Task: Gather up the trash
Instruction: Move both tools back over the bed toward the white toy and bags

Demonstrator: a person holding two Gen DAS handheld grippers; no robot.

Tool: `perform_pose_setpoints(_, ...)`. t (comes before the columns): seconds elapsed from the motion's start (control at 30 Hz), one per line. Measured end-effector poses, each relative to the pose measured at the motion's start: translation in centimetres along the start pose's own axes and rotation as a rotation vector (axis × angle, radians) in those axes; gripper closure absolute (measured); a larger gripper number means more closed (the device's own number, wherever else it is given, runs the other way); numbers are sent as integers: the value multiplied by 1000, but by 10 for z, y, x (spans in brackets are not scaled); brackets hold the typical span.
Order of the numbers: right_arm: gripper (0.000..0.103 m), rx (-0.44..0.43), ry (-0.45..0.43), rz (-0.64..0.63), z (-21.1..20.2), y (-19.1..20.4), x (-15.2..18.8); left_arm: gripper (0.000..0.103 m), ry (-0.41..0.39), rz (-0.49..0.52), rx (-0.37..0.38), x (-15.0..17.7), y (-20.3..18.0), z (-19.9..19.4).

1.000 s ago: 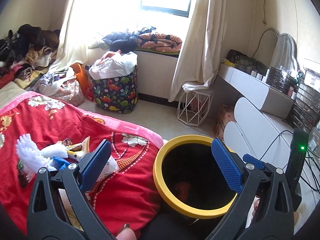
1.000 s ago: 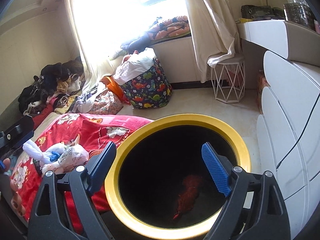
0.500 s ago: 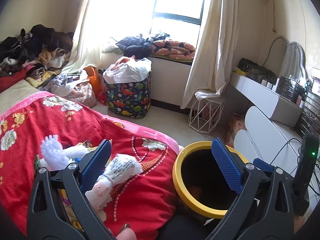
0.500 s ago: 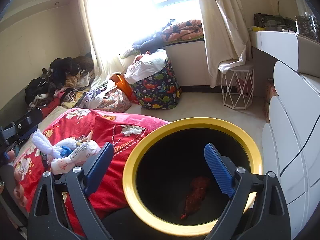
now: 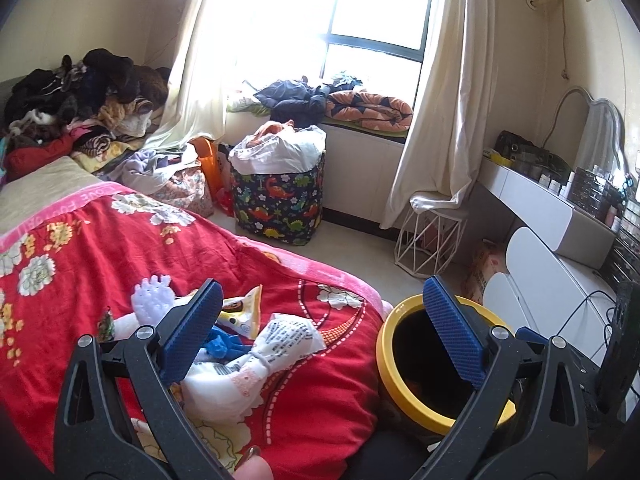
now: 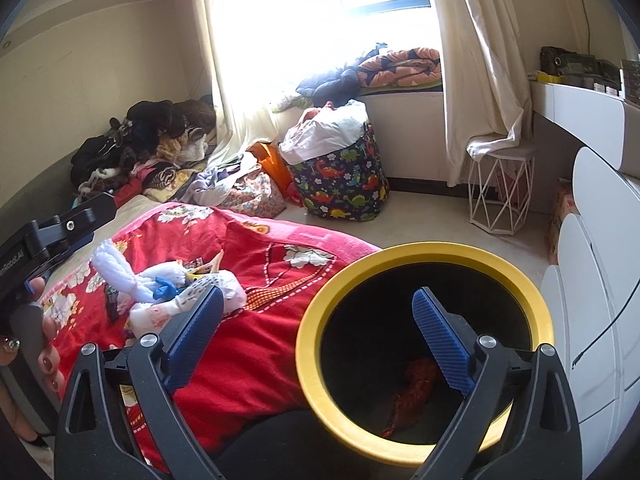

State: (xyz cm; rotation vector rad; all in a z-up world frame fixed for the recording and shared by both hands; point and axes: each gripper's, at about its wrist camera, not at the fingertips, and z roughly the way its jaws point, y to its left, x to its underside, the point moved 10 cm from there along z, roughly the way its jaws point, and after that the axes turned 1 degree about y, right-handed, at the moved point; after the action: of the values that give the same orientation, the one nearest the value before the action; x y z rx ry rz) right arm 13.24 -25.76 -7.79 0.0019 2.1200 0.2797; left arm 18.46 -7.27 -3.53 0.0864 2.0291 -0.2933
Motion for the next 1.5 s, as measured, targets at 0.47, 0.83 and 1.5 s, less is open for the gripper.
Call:
perform_pose_setpoints(0.47,8,-56,11,-54,8,42,-3,11,-15,-62,-78,-9,45,-4)
perform_pose_setpoints(0.83,8,-97,32,-103,27,77,-9,11,-14,-121,-162,-11,87,-7)
perform_pose_setpoints(1.5,8,-79,180,-107,118,101,-2,11,50,-185,-186,8,135,6)
